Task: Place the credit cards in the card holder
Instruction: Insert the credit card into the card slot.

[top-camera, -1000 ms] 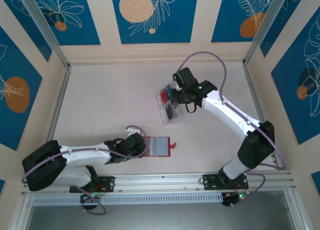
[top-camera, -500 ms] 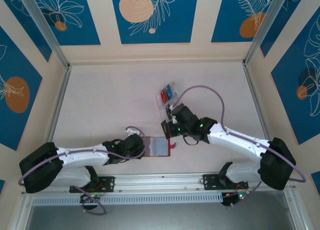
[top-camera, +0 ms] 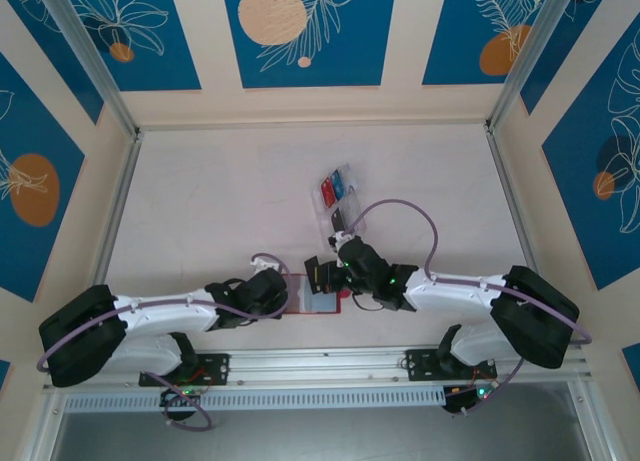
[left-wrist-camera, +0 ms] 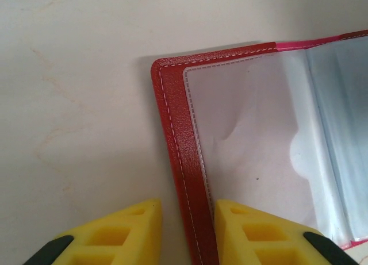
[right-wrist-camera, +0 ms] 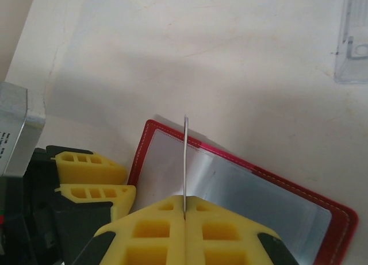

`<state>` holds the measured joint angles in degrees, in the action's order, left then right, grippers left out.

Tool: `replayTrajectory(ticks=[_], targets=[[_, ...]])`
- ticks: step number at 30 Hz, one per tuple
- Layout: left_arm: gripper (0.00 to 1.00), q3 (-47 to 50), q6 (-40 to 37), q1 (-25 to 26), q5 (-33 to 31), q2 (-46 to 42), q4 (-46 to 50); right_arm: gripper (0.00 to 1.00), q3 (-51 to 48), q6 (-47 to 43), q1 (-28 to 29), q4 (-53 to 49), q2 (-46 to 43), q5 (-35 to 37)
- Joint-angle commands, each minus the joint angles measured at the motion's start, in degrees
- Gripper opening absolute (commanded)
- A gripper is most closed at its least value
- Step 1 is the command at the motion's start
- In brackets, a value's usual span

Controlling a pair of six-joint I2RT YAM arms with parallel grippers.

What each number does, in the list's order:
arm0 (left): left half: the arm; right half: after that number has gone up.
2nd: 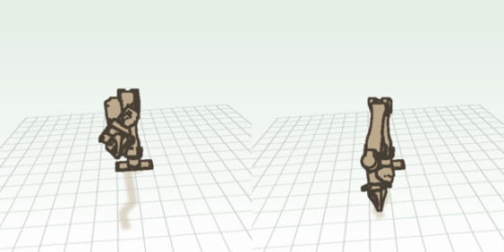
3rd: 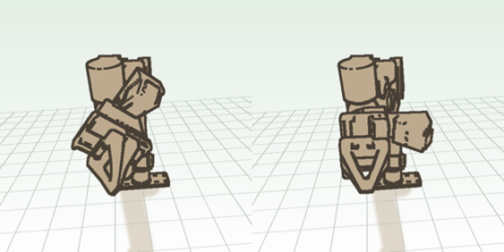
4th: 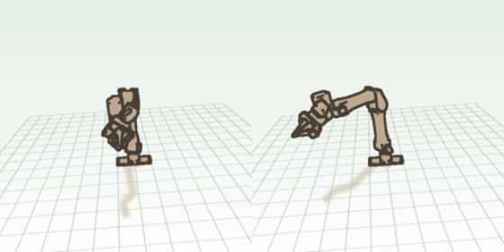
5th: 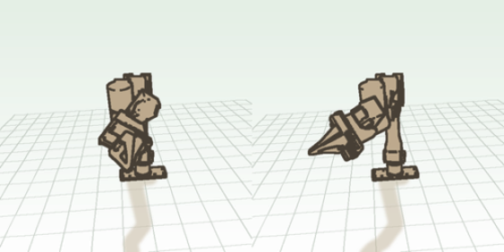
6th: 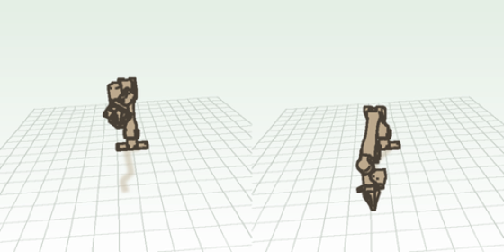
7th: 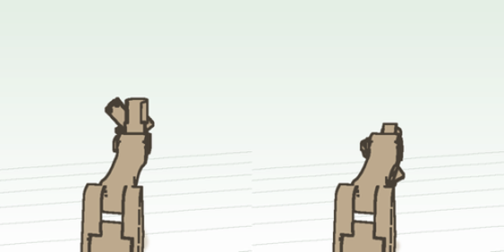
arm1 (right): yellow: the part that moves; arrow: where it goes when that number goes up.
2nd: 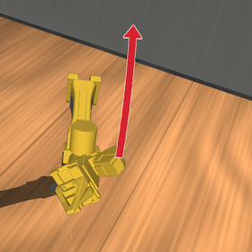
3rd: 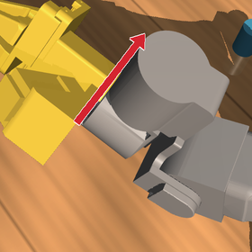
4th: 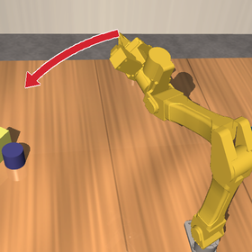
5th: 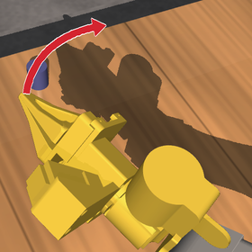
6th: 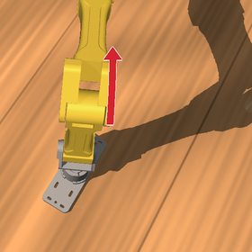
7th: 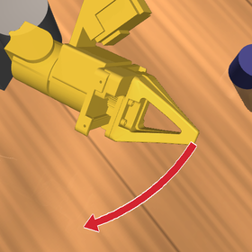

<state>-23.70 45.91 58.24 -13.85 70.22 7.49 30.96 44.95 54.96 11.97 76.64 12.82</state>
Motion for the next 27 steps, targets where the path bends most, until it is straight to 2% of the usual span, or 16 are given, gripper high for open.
replayTrajectory(ticks=[1, 12, 19, 27], targets=[[0.28, 0.68, -0.03, 0.39, 1.54, 0.44, 4.06, 0.0, -1.2, 2.33, 1.28, 7.51, 1.93, 3.29], [0.26, 0.68, 0.32, 0.71, 1.63, 1.06, 4.09, 0.0, -6.18, 7.26, 3.52, 17.38, 6.71, 9.15], [0.25, 0.68, 0.53, 0.91, 1.46, 0.98, 4.15, 0.0, -7.26, 10.56, 3.98, 21.79, 10.25, 9.02], [0.25, 0.68, 1.01, 1.35, 1.28, 1.39, 4.09, 0.0, -8.19, 12.5, 3.75, 23.56, 10.02, 8.14]])
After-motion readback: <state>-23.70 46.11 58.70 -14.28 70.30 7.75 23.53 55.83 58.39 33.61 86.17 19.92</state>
